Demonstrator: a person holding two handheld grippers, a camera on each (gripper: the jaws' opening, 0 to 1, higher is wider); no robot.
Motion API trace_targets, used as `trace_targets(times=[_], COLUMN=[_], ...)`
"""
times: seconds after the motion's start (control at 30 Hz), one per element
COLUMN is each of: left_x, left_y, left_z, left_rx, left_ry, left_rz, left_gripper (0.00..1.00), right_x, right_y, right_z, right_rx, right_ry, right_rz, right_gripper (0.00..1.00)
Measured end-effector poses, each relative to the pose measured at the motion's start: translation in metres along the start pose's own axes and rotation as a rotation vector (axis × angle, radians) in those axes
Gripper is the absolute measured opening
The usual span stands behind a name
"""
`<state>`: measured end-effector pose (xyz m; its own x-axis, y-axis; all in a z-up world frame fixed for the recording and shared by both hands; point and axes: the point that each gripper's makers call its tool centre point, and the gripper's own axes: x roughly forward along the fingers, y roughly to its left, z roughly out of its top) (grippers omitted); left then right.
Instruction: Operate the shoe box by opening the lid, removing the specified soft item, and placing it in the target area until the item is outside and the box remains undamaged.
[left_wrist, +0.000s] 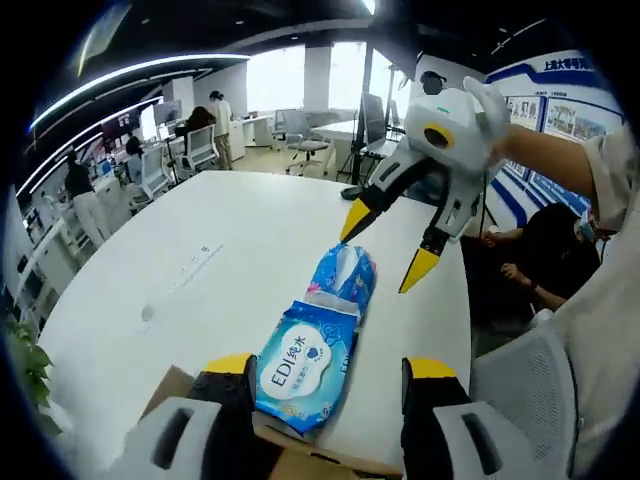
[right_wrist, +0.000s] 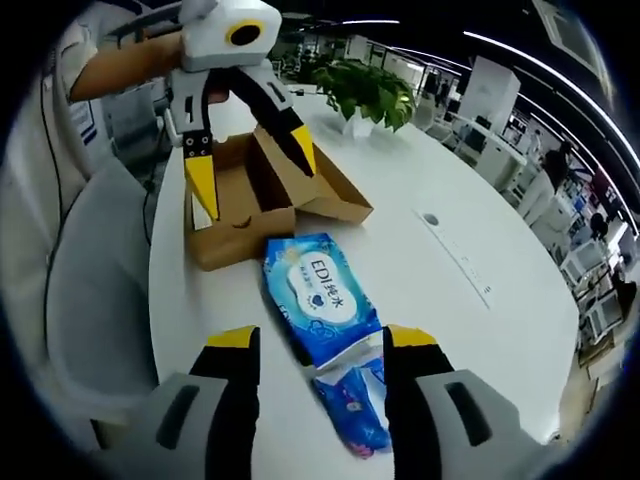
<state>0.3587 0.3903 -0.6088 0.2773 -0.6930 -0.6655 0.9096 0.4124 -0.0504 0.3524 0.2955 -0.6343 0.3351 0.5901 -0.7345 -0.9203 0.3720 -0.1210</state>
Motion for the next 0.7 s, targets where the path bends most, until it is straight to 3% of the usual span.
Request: trace_targets(times=[0.37, 0.7], left_x=[-0.057, -0.107], left_y=[0.009, 0.009], left_z=[-0.026, -0.068], left_rx=[-0.072, -0.114], left_ry=[-0.084, -0.107], left_rz=[0.096, 0.151], left_gripper=[0.67, 0.77], right_x=[0.028, 0.059], right_y=[0.032, 0.068], right_z=[0.044, 0.073], right_rx=[-0.071, -0.151], right_ry=[-0.046, -0.069], right_rz=[0.111, 0.226], right_gripper=[0.5, 0.55])
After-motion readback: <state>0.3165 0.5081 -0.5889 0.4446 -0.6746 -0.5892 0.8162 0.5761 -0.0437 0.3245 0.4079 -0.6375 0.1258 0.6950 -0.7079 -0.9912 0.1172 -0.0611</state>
